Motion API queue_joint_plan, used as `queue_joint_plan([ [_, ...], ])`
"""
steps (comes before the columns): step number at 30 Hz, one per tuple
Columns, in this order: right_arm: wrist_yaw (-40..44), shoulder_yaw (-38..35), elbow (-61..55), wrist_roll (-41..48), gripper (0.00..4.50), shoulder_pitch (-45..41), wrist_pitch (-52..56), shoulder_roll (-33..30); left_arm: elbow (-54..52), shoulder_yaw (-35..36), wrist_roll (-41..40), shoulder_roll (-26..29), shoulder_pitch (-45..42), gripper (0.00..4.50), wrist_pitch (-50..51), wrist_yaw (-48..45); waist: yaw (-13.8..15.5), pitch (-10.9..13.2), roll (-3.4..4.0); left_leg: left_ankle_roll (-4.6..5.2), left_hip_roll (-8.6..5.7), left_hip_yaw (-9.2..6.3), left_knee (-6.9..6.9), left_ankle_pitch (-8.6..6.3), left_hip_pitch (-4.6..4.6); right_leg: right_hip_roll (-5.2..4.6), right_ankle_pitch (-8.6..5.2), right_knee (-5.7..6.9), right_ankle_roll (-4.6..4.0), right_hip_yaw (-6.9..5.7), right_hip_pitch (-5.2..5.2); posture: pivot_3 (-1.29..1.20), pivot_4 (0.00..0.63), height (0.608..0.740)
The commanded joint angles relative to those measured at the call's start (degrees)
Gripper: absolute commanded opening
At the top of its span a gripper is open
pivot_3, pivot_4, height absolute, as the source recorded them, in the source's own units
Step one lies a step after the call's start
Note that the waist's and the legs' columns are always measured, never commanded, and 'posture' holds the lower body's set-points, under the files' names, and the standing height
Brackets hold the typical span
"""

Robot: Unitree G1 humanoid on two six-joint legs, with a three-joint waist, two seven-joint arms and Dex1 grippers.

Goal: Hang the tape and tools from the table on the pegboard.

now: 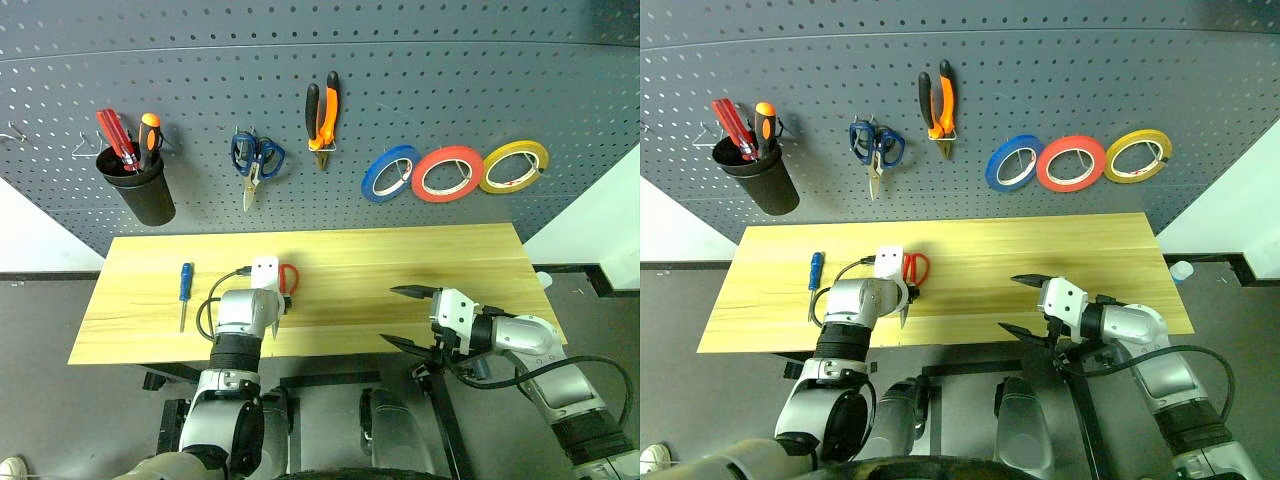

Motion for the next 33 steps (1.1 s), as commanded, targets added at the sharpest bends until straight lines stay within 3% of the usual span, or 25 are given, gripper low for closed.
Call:
queue_joint_plan([
  [1,-0.11,-1.50,0.19,0.37,4.50,-0.50,-0.89,0.56,0.77,1.76,-0.26,-0.77,0.44,1.89,0.86,1.06,0.05,-0.03,0.00,0.00,0.00,0.00,0.00,0.00,0.00,0.00,0.00,0.00,0.00,0.00,0.00,-0.10,0.130,0.740],
  [6,2.05,-1.32,-0.20,1.90,4.50,-0.01,0.41,0.25,1.04,2.29,0.04,-0.92,0.24,0.27,1.05,1.60,0.09,-0.06,0.00,0.00,0.00,0.00,0.11,0.00,0.01,0.00,0.01,0.02,0.01,0.00,0.07,-0.09,0.130,0.740],
  [19,2.36,-1.36,0.49,1.02,4.50,-0.76,-0.23,1.09,-2.79,1.52,-0.17,0.56,0.02,0.24,1.37,0.00,0.01,-0.07,-0.01,-0.02,-0.01,0.02,0.27,-0.01,0.00,-0.01,0.07,0.03,0.03,0.02,0.14,-0.09,0.129,0.740],
  [23,2.47,-1.61,-1.02,1.97,4.50,-1.33,-0.43,1.71,-10.16,-3.36,-0.04,4.76,3.13,0.24,-1.39,-5.68,-0.15,-0.07,0.00,-0.02,-0.01,0.02,0.26,0.00,-0.01,-0.01,0.09,0.05,0.02,0.03,0.10,-0.09,0.128,0.740],
  [28,3.53,-1.42,-5.03,5.29,4.50,-2.98,-0.29,3.32,-20.28,-7.69,-0.77,13.94,11.47,0.24,-5.26,-14.97,-0.41,-0.09,0.02,-0.03,0.00,0.03,0.24,0.00,0.01,0.00,0.11,0.08,-0.02,0.08,0.08,-0.08,0.126,0.740],
  [31,3.23,-1.85,-7.66,8.46,4.50,-5.03,1.48,5.27,-25.02,-9.23,-0.86,18.73,17.37,0.24,-14.03,-20.62,-0.22,-0.12,0.02,-0.03,0.00,0.05,0.22,0.00,0.01,0.00,0.15,0.10,-0.07,0.11,0.04,-0.08,0.123,0.740],
  [33,3.05,-2.51,-8.98,11.36,4.50,-6.99,3.44,6.65,-26.00,-10.89,1.69,22.47,21.56,0.24,-26.90,-23.18,0.07,-0.15,-0.01,-0.06,0.00,0.04,0.25,0.02,0.00,0.00,0.14,0.08,-0.12,0.11,0.06,-0.07,0.117,0.740],
])
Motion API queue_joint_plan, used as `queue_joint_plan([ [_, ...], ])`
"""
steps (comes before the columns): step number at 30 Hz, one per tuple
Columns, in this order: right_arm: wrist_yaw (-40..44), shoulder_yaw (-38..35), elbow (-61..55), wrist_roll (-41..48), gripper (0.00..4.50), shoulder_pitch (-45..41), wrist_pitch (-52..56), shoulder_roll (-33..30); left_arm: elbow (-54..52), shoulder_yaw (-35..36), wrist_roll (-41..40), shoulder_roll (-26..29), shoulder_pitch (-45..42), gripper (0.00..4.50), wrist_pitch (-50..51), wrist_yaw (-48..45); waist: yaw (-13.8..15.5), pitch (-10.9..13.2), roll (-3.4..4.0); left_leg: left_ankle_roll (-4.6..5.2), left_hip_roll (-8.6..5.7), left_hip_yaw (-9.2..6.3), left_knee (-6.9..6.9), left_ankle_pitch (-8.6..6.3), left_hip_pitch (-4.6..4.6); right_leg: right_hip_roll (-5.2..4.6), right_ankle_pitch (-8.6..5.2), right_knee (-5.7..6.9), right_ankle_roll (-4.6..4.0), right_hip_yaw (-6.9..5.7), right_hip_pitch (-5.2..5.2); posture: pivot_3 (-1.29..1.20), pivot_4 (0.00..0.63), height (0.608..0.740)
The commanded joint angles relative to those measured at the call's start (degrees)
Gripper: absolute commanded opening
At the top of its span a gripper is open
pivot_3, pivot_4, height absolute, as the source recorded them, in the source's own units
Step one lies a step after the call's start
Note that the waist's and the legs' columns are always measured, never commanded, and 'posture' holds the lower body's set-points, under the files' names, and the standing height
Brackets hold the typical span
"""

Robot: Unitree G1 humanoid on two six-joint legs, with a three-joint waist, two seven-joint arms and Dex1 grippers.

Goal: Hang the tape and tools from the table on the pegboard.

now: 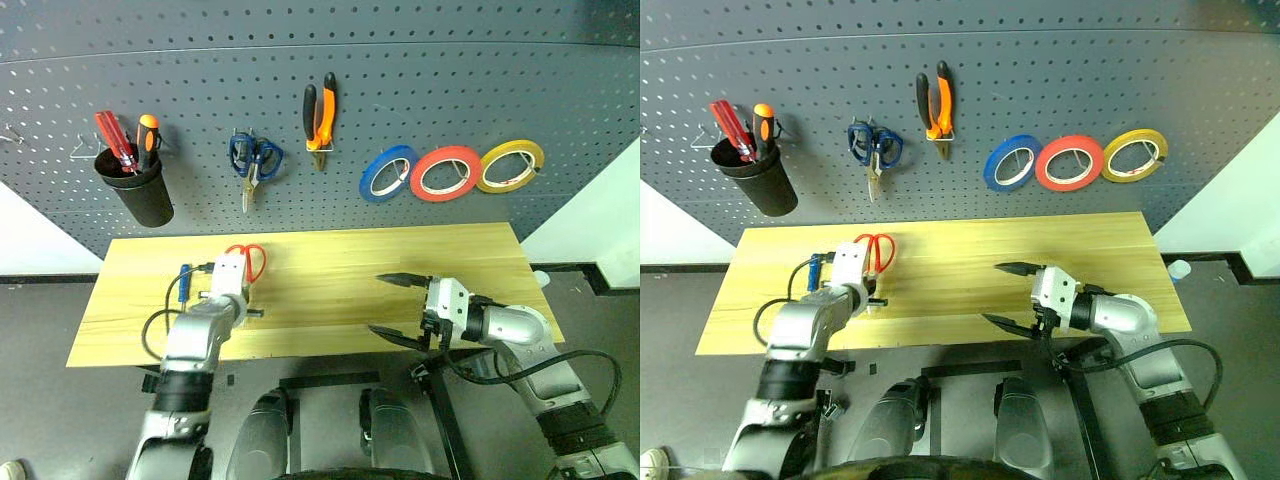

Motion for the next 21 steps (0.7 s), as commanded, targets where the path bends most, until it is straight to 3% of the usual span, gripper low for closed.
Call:
queue_joint_plan([
  [1,-0.30,-2.21,-4.36,5.78,4.50,-3.18,2.96,1.94,-4.01,-2.82,3.70,4.91,5.24,0.24,-22.25,-4.48,0.12,-0.04,-0.05,-0.01,0.00,0.00,0.01,0.01,0.00,0.00,0.00,-0.01,-0.03,0.00,0.00,-0.07,0.116,0.740],
  [5,0.03,-2.99,-5.95,9.64,4.50,-6.78,6.95,3.20,-3.54,1.35,-2.24,4.27,11.40,0.24,-39.29,-10.91,0.38,-0.21,-0.03,-0.02,0.00,0.04,0.00,0.00,-0.02,-0.06,0.04,-0.12,-0.43,0.01,0.03,-0.06,0.109,0.740],
  [10,0.72,-3.07,-5.79,11.00,4.50,-9.84,8.96,4.03,-2.72,8.20,-12.31,-0.05,12.55,0.24,-56.52,-17.89,0.29,-0.43,-0.06,-0.02,0.00,0.09,-0.01,0.00,-0.06,-0.08,0.09,-0.19,-0.43,0.00,0.01,-0.06,0.099,0.740],
  [14,1.44,-2.81,-4.53,9.85,4.50,-10.15,8.30,4.31,-2.19,10.18,-15.07,-0.80,8.59,0.24,-61.84,-19.45,0.35,-0.99,0.00,-0.01,0.00,0.09,-0.01,0.01,-0.05,-0.06,0.19,-0.16,-0.27,-0.01,0.01,-0.05,0.094,0.740],
  [21,1.53,-2.93,-4.32,8.33,4.50,-9.42,7.80,4.67,1.77,10.13,-9.60,1.57,1.37,0.24,-63.34,-15.89,-0.01,-1.63,-0.05,-0.01,0.00,0.14,0.23,0.01,-0.01,-0.03,0.25,-0.19,-0.06,0.01,0.19,-0.07,0.084,0.740],
])
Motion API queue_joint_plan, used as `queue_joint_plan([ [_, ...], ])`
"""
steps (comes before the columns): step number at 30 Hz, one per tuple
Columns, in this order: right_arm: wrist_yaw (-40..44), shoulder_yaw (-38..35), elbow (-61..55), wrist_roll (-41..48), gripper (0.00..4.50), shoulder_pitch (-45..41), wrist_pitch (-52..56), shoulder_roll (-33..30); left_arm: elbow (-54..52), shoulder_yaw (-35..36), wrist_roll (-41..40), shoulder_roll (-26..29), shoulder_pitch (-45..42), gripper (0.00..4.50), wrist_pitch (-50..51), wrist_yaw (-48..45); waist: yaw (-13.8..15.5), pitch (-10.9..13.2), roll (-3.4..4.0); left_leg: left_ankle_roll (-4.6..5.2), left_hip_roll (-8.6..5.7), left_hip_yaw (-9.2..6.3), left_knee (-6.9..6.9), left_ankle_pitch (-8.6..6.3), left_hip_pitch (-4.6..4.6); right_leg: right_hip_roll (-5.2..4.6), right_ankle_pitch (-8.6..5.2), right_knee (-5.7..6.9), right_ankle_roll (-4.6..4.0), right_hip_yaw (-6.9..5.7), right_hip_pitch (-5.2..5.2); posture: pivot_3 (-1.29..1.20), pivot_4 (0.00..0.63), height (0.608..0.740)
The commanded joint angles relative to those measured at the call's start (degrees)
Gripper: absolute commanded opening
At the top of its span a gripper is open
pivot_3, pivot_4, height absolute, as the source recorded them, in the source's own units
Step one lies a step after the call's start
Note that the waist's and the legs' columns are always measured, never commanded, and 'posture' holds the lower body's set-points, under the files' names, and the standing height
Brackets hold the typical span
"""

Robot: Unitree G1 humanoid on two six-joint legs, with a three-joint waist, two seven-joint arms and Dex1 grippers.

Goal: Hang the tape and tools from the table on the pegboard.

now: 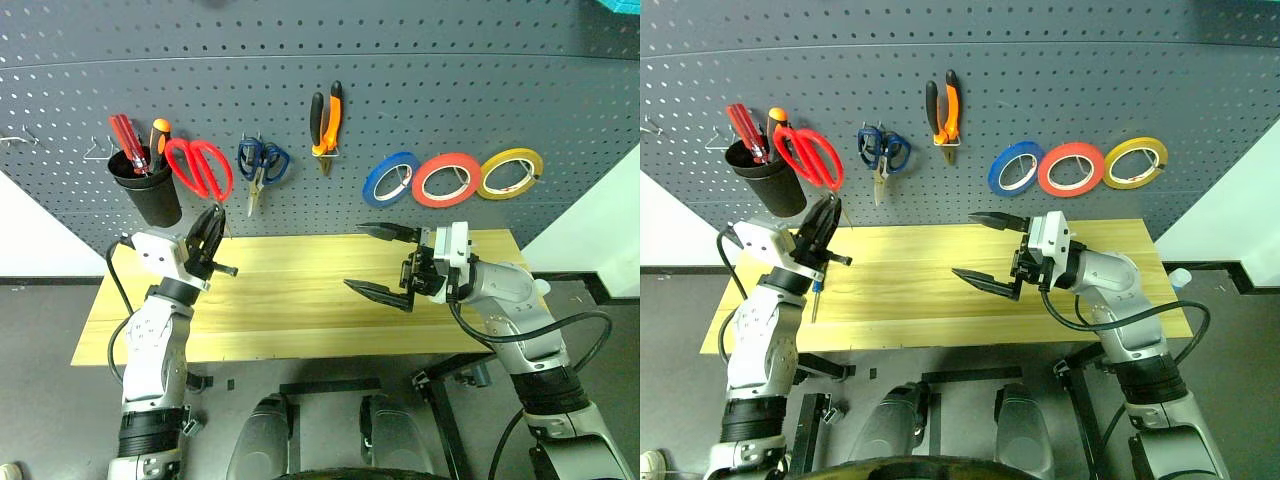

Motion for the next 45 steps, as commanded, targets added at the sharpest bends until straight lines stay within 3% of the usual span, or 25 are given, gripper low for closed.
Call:
queue_joint_plan([
  [1,-0.05,-1.18,-0.98,-0.37,4.50,0.28,-1.17,0.18,1.93,-0.44,5.05,2.07,-3.15,0.24,-0.82,2.65,0.01,-0.03,0.01,0.00,0.00,-0.01,0.00,0.00,0.02,0.02,-0.01,0.01,0.02,0.00,0.00,-0.07,0.083,0.740],
  [15,-1.52,-2.02,-1.49,-1.37,4.50,1.52,-1.44,0.31,9.82,-4.64,14.26,4.10,-9.59,0.24,4.66,7.51,-0.16,-0.39,0.05,0.00,0.00,-0.03,0.06,0.00,0.04,0.04,-0.01,0.08,0.11,0.01,0.03,-0.09,0.075,0.740],
  [23,-1.66,-1.87,-1.47,-2.16,4.50,1.92,-1.67,0.57,11.78,-5.76,16.53,4.28,-10.37,2.82,9.16,9.17,-0.17,-0.66,0.08,0.00,0.01,-0.03,0.06,0.00,0.05,0.04,0.09,0.10,-0.03,0.01,0.03,-0.09,0.075,0.740],
  [25,-1.47,-1.81,-1.53,-2.67,4.50,2.47,-1.82,0.25,11.73,-5.02,16.62,4.06,-9.56,3.44,15.14,11.09,-0.17,-0.72,0.09,0.00,0.00,-0.03,0.06,0.00,0.06,0.04,0.09,0.10,-0.02,0.01,0.03,-0.09,0.078,0.740],
  [28,-1.01,-1.81,-0.73,-3.80,4.50,3.44,-2.61,-0.30,12.32,-3.94,18.01,4.09,-9.22,3.44,30.33,15.71,-0.30,-0.80,0.09,0.00,0.01,-0.04,0.05,0.00,0.07,0.04,-0.02,0.13,0.16,0.01,0.03,-0.09,0.080,0.740],
  [32,-0.57,-1.41,0.27,-5.63,4.50,4.49,-3.57,-0.95,16.07,1.29,12.01,3.99,-12.05,3.44,50.04,16.11,-0.33,-0.81,0.07,0.00,0.00,-0.04,0.07,0.00,0.09,0.05,-0.04,0.18,0.20,0.01,0.03,-0.08,0.085,0.740],
  [33,-0.47,-1.30,0.56,-5.99,4.50,4.84,-3.80,-1.04,17.27,2.14,11.04,4.29,-12.77,3.80,52.47,15.77,-0.34,-0.82,0.07,0.00,0.01,-0.07,0.08,0.00,0.10,0.05,-0.05,0.21,0.21,0.00,0.03,-0.08,0.087,0.740],
  [36,0.39,-0.51,1.84,-8.30,4.50,6.20,-5.71,-1.82,22.65,1.81,12.43,6.04,-15.25,4.48,56.22,16.92,-0.07,-0.83,0.04,0.00,0.00,-0.09,0.08,0.00,0.09,0.05,-0.05,0.21,0.21,-0.01,0.03,-0.08,0.087,0.740],
  [45,2.39,0.87,6.55,-15.31,4.50,13.23,-12.37,-7.02,45.94,3.43,12.23,11.57,-25.33,4.48,50.69,16.58,-0.29,-0.88,-0.04,0.00,0.00,-0.07,0.08,0.00,0.11,0.05,-0.06,0.18,0.22,0.00,0.06,-0.10,0.107,0.740],
])
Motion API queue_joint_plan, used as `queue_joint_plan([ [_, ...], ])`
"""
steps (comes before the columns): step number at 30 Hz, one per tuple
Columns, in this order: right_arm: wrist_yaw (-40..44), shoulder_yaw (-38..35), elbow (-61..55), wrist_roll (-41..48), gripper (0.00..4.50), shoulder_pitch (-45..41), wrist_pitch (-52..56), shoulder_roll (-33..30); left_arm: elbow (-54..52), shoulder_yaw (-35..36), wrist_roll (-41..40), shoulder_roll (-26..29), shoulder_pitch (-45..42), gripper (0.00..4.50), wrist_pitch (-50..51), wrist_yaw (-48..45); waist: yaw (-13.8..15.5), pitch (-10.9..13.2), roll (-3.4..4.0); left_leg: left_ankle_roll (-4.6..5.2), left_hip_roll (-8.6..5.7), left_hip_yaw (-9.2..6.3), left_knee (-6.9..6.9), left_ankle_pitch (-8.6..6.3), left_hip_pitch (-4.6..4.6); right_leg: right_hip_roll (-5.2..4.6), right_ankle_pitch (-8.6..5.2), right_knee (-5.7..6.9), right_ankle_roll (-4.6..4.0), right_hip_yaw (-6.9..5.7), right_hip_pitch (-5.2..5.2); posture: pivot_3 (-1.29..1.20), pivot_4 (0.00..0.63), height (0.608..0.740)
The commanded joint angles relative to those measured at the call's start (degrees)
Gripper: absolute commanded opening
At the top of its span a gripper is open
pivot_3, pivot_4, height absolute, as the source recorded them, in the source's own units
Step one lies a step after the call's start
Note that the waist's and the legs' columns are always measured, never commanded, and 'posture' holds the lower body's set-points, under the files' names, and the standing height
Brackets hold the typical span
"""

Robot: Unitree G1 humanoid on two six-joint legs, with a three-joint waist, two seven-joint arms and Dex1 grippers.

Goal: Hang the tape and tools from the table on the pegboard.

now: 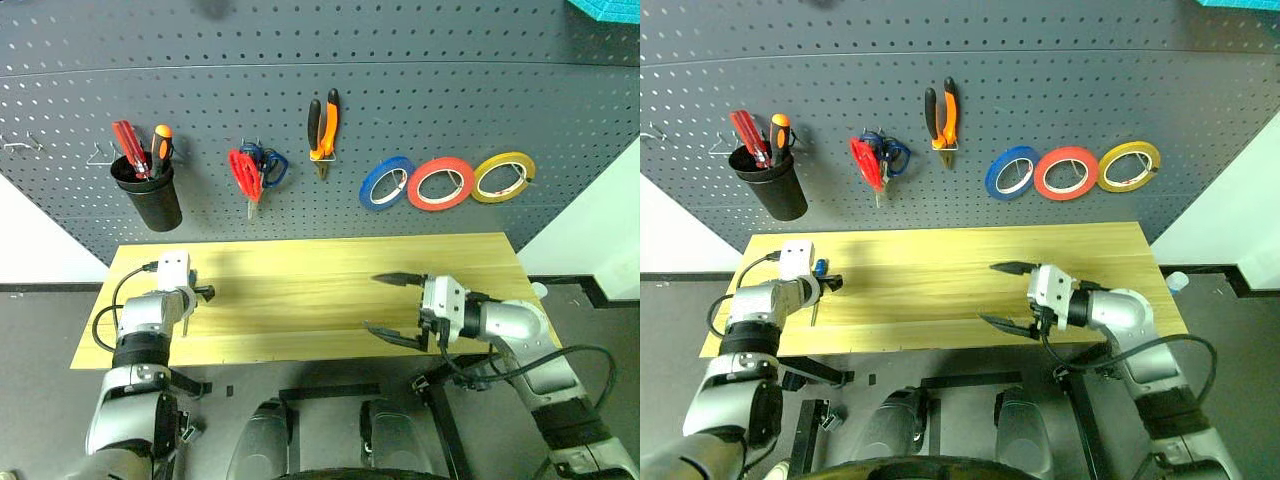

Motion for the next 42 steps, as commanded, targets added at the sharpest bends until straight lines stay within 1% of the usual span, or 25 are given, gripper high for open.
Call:
queue_joint_plan([
  [1,0.14,-0.46,0.88,-1.37,4.50,1.78,-3.37,-1.35,7.24,0.80,-0.05,2.62,-3.77,4.48,-3.41,-0.89,-0.05,0.00,-0.01,0.00,0.00,-0.01,-0.01,0.00,0.00,0.00,0.00,0.01,0.00,-0.01,-0.01,-0.10,0.110,0.740],
  [5,-0.61,-0.92,1.80,-2.36,4.50,3.70,-4.85,-1.94,17.28,0.94,-0.20,4.60,-7.22,4.48,-6.85,-2.18,-0.21,0.00,-0.01,0.00,0.00,0.00,0.01,0.00,0.01,0.00,0.00,0.02,0.01,0.00,0.00,-0.11,0.115,0.740],
  [10,-1.22,-1.31,1.37,-2.26,4.50,4.85,-5.10,-2.27,25.52,0.40,0.11,5.97,-9.72,4.48,-11.19,-3.96,-0.61,0.01,-0.03,0.00,0.00,0.01,0.00,0.00,0.00,-0.01,-0.01,0.00,0.01,0.00,0.01,-0.12,0.122,0.740],
  [11,-1.41,-1.43,1.38,-2.28,4.50,5.00,-5.12,-2.37,27.12,0.19,0.37,6.20,-10.09,4.31,-12.08,-4.19,-0.72,0.01,-0.03,0.00,0.00,0.00,0.00,0.00,0.00,-0.01,-0.01,0.00,0.01,-0.01,0.01,-0.13,0.123,0.740],
  [13,-1.67,-1.53,1.35,-2.30,4.50,5.20,-5.19,-2.51,29.11,-0.19,0.72,6.45,-10.62,3.89,-13.31,-4.45,-1.06,0.01,-0.03,-0.01,0.00,0.00,0.00,0.00,0.00,-0.01,-0.01,0.00,0.02,-0.01,0.01,-0.13,0.123,0.740],
  [14,-1.78,-1.55,1.28,-2.32,4.50,5.30,-5.23,-2.58,29.77,-0.34,0.83,6.52,-10.84,3.58,-13.97,-4.60,-1.16,0.01,-0.03,-0.01,0.00,0.00,0.00,0.00,0.00,-0.02,-0.01,0.00,0.02,-0.01,0.01,-0.13,0.124,0.740],
  [21,-2.61,-1.52,0.99,-2.43,4.50,5.59,-5.13,-2.95,32.11,-0.79,1.16,6.69,-11.44,1.18,-16.81,-5.57,-1.42,0.01,-0.03,-0.01,0.00,0.00,-0.01,-0.01,0.01,-0.03,-0.01,0.00,0.03,0.00,0.01,-0.13,0.122,0.740],
  [22,-2.71,-1.49,1.01,-2.46,4.50,5.54,-5.13,-2.95,32.15,-0.74,1.06,6.64,-11.40,0.77,-16.90,-5.61,-1.37,0.01,-0.03,-0.01,0.00,0.00,-0.01,0.00,0.01,-0.02,-0.01,0.00,0.03,-0.01,0.01,-0.13,0.122,0.740],
  [23,-2.78,-1.47,1.04,-2.49,4.50,5.48,-5.14,-2.95,32.13,-0.75,1.00,6.60,-11.35,0.49,-16.97,-5.65,-1.36,0.01,-0.03,-0.01,0.00,0.00,-0.02,0.00,0.01,-0.03,-0.01,0.00,0.03,-0.01,0.01,-0.13,0.122,0.740],
  [24,-2.86,-1.46,1.02,-2.53,4.50,5.36,-5.17,-2.93,31.92,-0.85,1.01,6.58,-11.20,0.40,-17.23,-5.90,-1.36,0.01,-0.03,-0.01,0.00,0.00,-0.02,0.00,0.01,-0.03,-0.01,0.01,0.03,-0.01,0.01,-0.13,0.121,0.740],
  [25,-2.92,-1.44,1.03,-2.57,4.50,5.26,-5.20,-2.91,31.78,-0.92,1.03,6.57,-11.10,0.40,-17.44,-6.09,-1.36,0.01,-0.03,-0.01,0.00,0.00,-0.01,0.00,0.01,-0.03,-0.01,0.01,0.03,-0.01,0.01,-0.14,0.120,0.740],
  [26,-2.95,-1.47,0.81,-2.42,4.50,4.88,-5.19,-2.82,30.46,-1.53,1.47,6.59,-10.34,0.40,-19.08,-6.72,-1.36,0.01,-0.03,-0.01,0.00,0.00,-0.01,0.00,0.01,-0.03,-0.01,0.01,0.03,-0.01,0.01,-0.14,0.118,0.740],
  [28,-2.70,-1.74,0.40,-1.52,4.50,3.55,-5.45,-2.56,24.09,-3.45,2.23,6.63,-6.88,0.40,-25.06,-10.68,-1.47,0.01,-0.03,-0.01,0.00,0.01,-0.01,0.00,0.01,-0.03,-0.01,0.00,0.03,-0.01,0.02,-0.14,0.114,0.740],
  [30,-2.40,-2.02,-0.67,0.14,4.50,2.18,-4.65,-2.12,12.19,-5.55,2.57,6.87,0.48,0.40,-33.46,-15.66,-1.69,0.01,-0.03,-0.02,0.00,0.04,-0.04,-0.01,0.01,-0.05,0.00,-0.01,0.02,0.01,-0.01,-0.14,0.112,0.740],
  [32,-2.15,-2.20,-1.80,2.14,4.50,0.61,-3.78,-1.38,-0.61,-6.06,0.66,7.36,9.26,0.40,-37.93,-21.38,-2.04,0.00,-0.02,-0.03,0.02,0.05,-0.11,-0.01,0.01,-0.06,0.03,-0.02,-0.03,0.05,-0.04,-0.13,0.107,0.740],
  [33,-2.27,-2.47,-2.68,3.93,4.50,-0.43,-2.34,-0.70,-6.84,-5.02,-2.00,7.29,13.27,0.40,-37.75,-24.40,-2.25,0.00,-0.01,-0.04,0.02,0.08,-0.17,-0.01,0.01,-0.06,0.14,-0.03,-0.22,0.08,-0.07,-0.12,0.104,0.740],
  [37,-2.42,-3.19,-6.11,10.91,4.50,-4.24,5.13,1.18,-28.61,-2.61,-9.18,8.16,26.24,0.40,-39.63,-32.02,-2.15,-0.02,0.01,-0.05,0.02,0.13,-0.31,0.00,0.01,-0.09,0.15,-0.02,-0.26,0.17,-0.19,-0.09,0.092,0.740],
  [39,-2.12,-3.49,-6.89,13.38,4.50,-6.19,8.04,1.73,-35.49,-0.07,-12.32,8.59,29.79,0.40,-40.28,-33.45,-1.55,-0.04,0.01,-0.05,0.02,0.13,-0.30,0.00,0.00,-0.09,0.10,-0.03,-0.35,0.17,-0.19,-0.07,0.083,0.740],
  [40,-1.99,-3.60,-6.81,13.92,4.50,-7.11,8.76,1.95,-37.59,1.70,-13.89,8.47,30.40,0.40,-41.35,-33.54,-1.25,-0.05,0.01,-0.05,0.02,0.13,-0.29,0.00,0.01,-0.09,0.03,-0.04,-0.47,0.17,-0.19,-0.07,0.081,0.740],
  [42,-1.79,-3.76,-6.51,14.36,4.50,-8.35,9.60,2.29,-40.17,4.84,-16.72,7.96,30.45,0.40,-42.60,-33.13,-0.67,-0.13,0.07,-0.05,0.02,0.13,-0.26,0.00,-0.01,-0.09,-0.02,-0.07,-0.43,0.15,-0.17,-0.06,0.079,0.740],
])
